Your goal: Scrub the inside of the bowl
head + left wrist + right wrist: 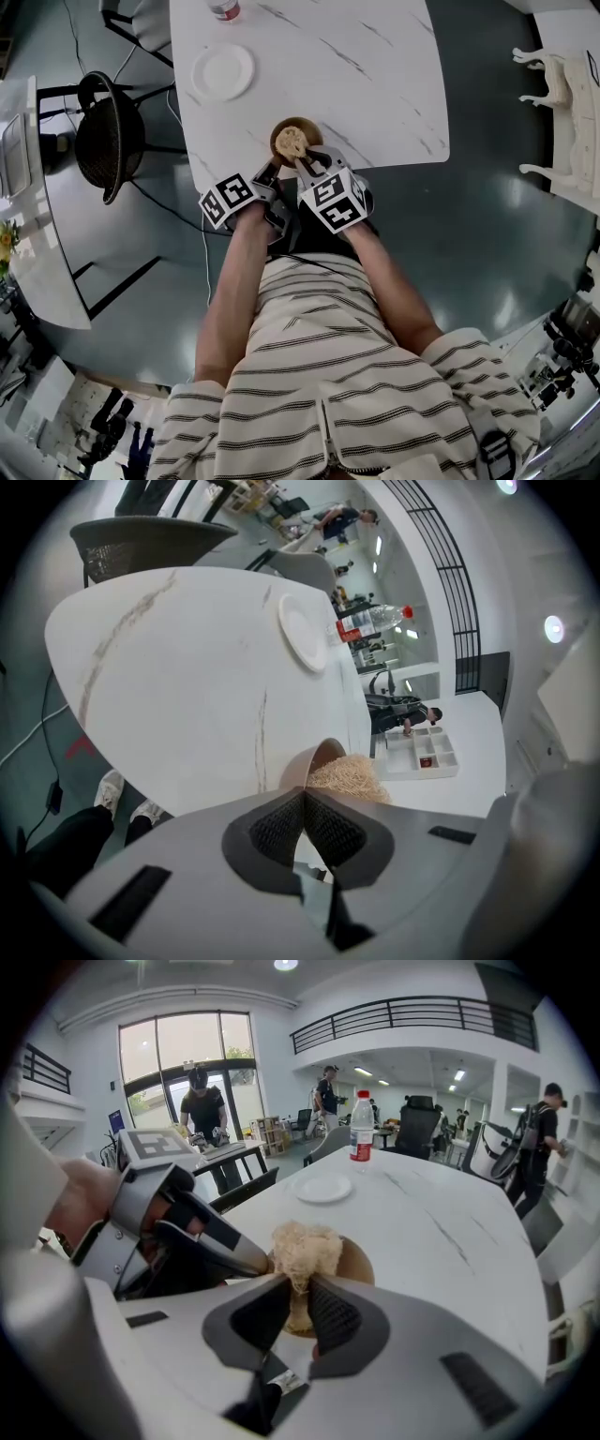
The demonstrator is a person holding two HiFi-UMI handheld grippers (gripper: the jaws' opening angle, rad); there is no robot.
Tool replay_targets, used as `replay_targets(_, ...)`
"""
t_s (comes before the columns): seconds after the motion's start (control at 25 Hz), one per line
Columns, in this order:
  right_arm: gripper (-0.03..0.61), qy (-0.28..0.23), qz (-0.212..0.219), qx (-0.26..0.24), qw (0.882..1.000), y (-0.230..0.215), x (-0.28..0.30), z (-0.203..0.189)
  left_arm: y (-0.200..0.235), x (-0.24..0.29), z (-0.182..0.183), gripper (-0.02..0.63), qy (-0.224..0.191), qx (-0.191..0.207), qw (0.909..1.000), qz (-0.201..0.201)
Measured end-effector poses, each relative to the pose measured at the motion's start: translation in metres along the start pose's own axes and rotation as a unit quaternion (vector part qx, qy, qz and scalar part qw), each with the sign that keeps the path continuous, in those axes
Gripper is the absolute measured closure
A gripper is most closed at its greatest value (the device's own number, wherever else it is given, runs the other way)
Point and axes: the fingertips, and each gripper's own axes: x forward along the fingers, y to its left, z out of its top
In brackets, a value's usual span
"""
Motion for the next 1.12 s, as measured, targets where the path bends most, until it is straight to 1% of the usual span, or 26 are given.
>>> replay_targets(0.32,0.514,0.006,-0.006,0.008,1.000,-0.011,-0.002,-0.004,0.002,-0.003,0.000,0.607,-0.003,0.000,1.0000,0.002)
replay_targets(0.56,0.514,-0.001,-0.021,0.033,0.999,-0.028,-0.004,-0.005,0.004,-0.004,-0.003,0.607,-0.002,0.005,1.0000,-0.003)
replay_targets(0.84,0.512,-0.008,-0.027,0.052,0.998,-0.037,0.001,0.002,0.004,-0.003,-0.004,0.607,0.001,0.011,0.9999,-0.004)
replay_targets(1.04,0.514,-0.022,-0.028,0.068,0.997,-0.040,0.007,0.011,0.001,-0.004,-0.006,0.607,0.004,0.011,0.9999,-0.008)
replay_targets(1.12,0.514,-0.024,-0.026,0.073,0.997,-0.040,0.009,0.015,0.000,-0.003,-0.004,0.607,0.004,0.017,0.9998,-0.009)
